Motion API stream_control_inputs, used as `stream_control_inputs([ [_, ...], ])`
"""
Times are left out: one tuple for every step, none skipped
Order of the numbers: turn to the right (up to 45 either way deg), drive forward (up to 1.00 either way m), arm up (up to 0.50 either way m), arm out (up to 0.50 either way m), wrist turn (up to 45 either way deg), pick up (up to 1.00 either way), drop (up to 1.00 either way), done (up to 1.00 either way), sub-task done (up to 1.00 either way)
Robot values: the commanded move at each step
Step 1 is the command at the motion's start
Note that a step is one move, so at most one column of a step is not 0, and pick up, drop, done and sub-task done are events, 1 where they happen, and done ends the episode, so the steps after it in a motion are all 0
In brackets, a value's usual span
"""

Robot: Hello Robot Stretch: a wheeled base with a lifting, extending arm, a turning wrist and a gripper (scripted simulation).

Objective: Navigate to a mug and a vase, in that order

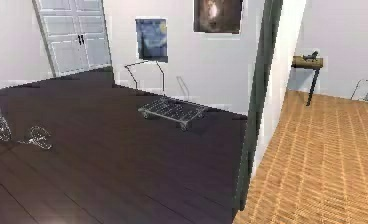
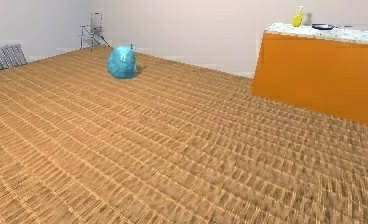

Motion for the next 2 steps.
stream_control_inputs([
  [-45.0, 0.0, 0.0, 0.0, 0.0, 0.0, 0.0, 0.0, 0.0],
  [-12.0, 0.0, 0.0, 0.0, 0.0, 0.0, 0.0, 0.0, 0.0],
])
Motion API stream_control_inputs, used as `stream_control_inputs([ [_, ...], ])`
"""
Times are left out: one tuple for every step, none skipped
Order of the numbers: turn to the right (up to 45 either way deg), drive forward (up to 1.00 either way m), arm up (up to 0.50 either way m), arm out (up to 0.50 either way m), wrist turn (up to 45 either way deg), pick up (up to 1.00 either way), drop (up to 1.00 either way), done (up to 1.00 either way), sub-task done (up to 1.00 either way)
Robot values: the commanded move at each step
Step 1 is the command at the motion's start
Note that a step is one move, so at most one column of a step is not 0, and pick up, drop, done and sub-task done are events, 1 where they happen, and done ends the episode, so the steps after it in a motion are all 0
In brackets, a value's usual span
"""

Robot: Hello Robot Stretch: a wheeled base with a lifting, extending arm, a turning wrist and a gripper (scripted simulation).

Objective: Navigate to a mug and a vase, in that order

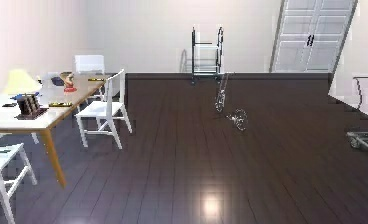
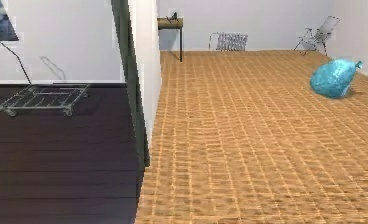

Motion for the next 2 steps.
stream_control_inputs([
  [0.0, 0.5, 0.0, 0.0, 0.0, 0.0, 0.0, 0.0, 0.0],
  [-15.0, 0.0, 0.0, 0.0, 0.0, 0.0, 0.0, 0.0, 0.0],
])
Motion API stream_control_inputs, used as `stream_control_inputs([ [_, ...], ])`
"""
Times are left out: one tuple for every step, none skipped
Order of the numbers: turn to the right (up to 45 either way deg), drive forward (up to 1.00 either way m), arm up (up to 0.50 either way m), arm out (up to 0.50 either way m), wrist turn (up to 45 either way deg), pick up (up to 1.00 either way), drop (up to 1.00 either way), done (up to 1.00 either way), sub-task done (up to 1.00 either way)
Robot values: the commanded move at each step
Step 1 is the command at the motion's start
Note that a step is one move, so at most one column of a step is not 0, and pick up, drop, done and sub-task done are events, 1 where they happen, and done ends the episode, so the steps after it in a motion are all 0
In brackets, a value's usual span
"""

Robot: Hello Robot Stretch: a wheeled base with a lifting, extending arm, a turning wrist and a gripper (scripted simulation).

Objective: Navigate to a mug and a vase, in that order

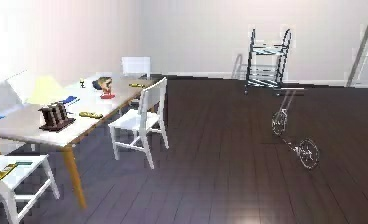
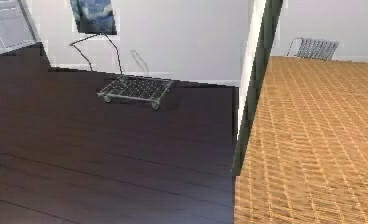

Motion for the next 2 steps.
stream_control_inputs([
  [0.0, 1.0, 0.0, 0.0, 0.0, 0.0, 0.0, 0.0, 0.0],
  [-3.0, 0.0, 0.0, 0.0, 0.0, 0.0, 0.0, 0.0, 0.0],
])
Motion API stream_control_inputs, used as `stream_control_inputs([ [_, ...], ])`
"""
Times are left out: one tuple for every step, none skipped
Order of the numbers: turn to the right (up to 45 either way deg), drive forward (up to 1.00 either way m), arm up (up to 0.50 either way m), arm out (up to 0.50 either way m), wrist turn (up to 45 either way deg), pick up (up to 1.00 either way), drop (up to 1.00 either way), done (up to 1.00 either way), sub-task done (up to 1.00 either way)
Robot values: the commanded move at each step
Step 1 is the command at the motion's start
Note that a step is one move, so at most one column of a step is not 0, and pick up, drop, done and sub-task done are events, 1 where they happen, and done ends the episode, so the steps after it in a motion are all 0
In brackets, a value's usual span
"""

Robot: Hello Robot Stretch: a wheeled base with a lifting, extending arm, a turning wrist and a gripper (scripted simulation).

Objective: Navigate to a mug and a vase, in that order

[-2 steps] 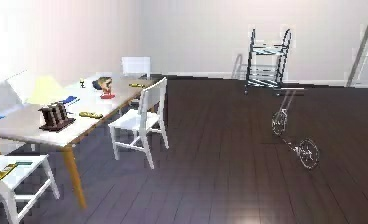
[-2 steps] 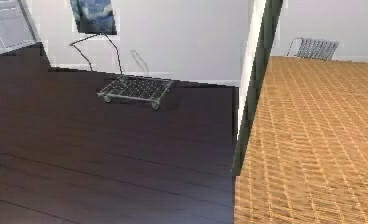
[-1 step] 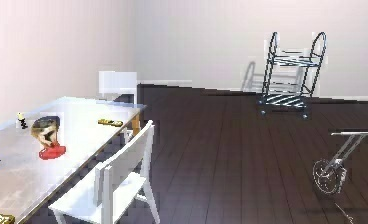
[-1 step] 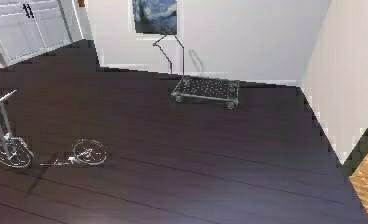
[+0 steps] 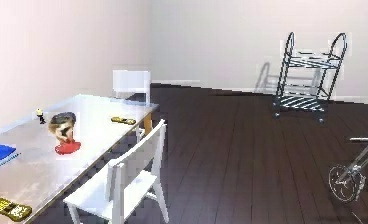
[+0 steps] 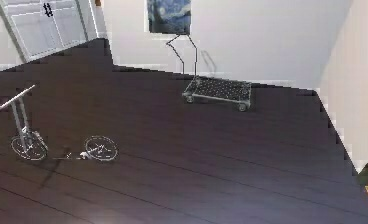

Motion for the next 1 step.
stream_control_inputs([
  [0.0, 0.3, 0.0, 0.0, 0.0, 0.0, 0.0, 0.0, 0.0],
])
